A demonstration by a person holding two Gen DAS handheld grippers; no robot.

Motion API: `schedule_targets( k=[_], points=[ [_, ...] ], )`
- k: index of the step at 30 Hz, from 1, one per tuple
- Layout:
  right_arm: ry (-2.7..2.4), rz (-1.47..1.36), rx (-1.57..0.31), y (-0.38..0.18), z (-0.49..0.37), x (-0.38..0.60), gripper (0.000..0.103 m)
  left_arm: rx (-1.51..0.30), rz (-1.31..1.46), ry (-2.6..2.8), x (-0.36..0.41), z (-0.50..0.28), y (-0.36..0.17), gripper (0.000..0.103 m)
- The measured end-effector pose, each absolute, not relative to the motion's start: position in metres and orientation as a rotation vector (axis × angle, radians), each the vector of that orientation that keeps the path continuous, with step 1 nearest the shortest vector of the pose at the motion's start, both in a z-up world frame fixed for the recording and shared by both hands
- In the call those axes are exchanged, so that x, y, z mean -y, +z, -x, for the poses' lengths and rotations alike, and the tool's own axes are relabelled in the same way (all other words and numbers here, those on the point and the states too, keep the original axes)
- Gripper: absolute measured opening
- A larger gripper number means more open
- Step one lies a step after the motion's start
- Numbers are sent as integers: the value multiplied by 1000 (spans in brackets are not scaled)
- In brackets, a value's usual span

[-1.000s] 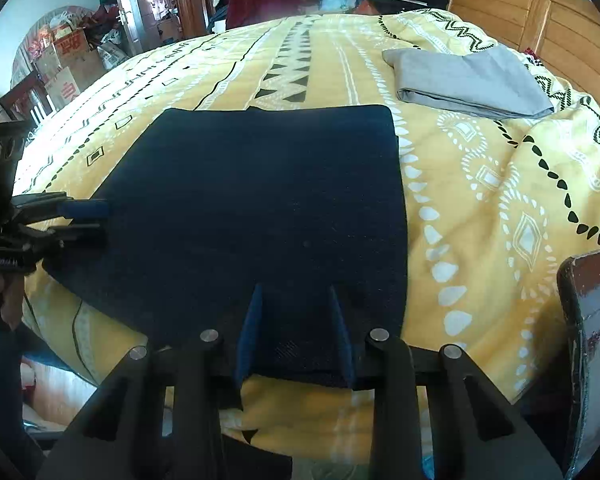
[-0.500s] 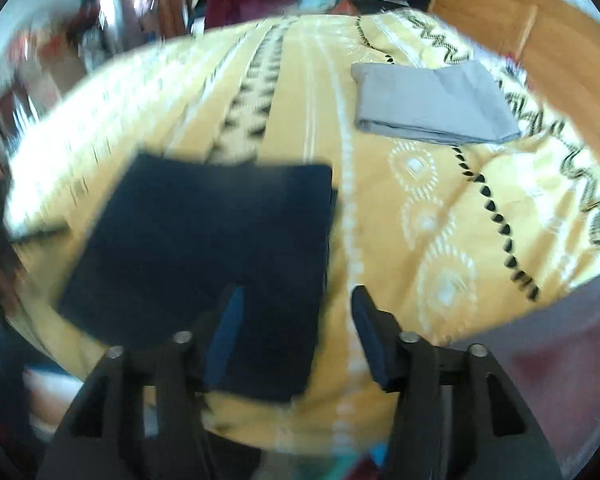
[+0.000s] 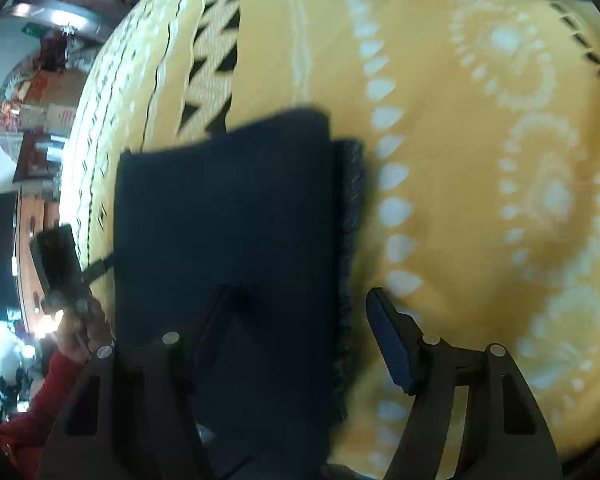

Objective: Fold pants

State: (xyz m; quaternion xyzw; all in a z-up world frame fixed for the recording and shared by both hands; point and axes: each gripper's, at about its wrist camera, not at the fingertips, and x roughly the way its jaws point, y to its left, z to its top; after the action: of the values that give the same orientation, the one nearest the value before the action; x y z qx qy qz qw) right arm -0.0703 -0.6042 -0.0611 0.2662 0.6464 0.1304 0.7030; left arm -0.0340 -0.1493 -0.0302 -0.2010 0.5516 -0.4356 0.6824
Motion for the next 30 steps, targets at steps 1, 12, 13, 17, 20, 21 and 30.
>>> schedule_targets(
  k=[1,12,13,17,20,21,30],
  points=[
    [317,-597,-1445,-64,70,599,72,-1236,456,-984,152,32,-32,75],
    [280,-673,-1349,-81,79,596,72,-1157,444,-978,168,33,-29,44],
    [279,-670,-1328,-79,82,594,64,-1153,457,-966,165,32,-30,33],
    [254,-685,-1220,-66,100,594,42,-1090,397,-920,165,38,-16,25],
    [215,-637,-1137,-39,112,587,26,-1029,386,-936,158,47,7,21],
    [212,-624,-1111,-27,116,583,25,-1020,393,-945,155,47,11,21],
    [340,-572,-1036,46,91,509,24,-934,453,-835,59,15,43,20]
  ],
)
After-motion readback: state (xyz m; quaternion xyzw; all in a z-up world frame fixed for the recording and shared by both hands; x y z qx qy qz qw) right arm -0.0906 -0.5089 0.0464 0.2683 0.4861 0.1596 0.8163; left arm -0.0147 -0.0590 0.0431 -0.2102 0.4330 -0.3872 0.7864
